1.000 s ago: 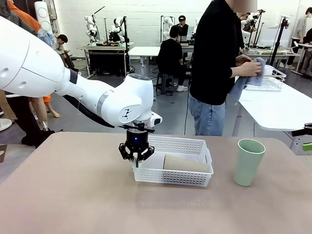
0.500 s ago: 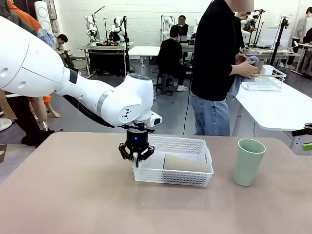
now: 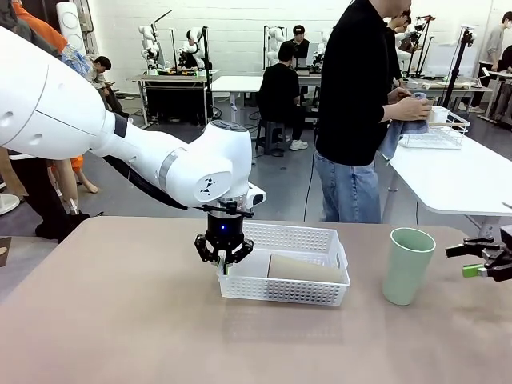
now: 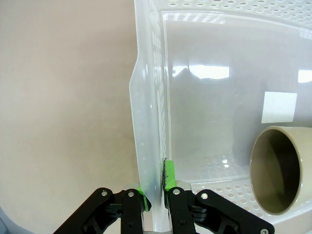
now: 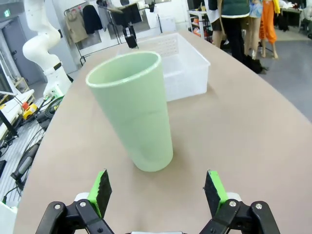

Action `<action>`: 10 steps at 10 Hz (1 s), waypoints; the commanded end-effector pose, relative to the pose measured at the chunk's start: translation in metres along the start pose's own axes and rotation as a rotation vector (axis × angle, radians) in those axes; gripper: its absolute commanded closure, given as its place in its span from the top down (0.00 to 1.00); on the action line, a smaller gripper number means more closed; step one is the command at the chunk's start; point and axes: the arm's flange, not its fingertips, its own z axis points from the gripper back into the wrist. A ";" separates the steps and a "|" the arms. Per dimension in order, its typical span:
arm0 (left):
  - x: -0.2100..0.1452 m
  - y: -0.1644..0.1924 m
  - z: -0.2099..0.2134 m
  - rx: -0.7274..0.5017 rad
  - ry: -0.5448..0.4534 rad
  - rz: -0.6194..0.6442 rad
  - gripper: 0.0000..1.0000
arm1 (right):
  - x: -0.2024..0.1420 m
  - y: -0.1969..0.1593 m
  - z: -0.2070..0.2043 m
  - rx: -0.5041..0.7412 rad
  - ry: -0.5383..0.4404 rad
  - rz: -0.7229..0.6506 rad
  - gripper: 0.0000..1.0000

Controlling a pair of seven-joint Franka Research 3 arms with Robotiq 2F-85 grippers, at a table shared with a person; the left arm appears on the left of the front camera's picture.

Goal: Clean and organize the cups into the basket.
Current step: Pick up the Reusable plastic cup from the right side of the table and stack it inside the Organizing basket in the center of the table.

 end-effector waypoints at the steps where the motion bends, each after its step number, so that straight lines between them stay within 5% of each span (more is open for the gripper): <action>1: 0.000 0.000 -0.001 0.001 0.000 -0.001 0.00 | -0.004 -0.009 -0.002 -0.015 0.036 0.003 1.00; 10: 0.000 0.000 -0.001 0.001 0.000 -0.001 0.00 | -0.016 -0.013 -0.012 -0.012 0.046 -0.018 1.00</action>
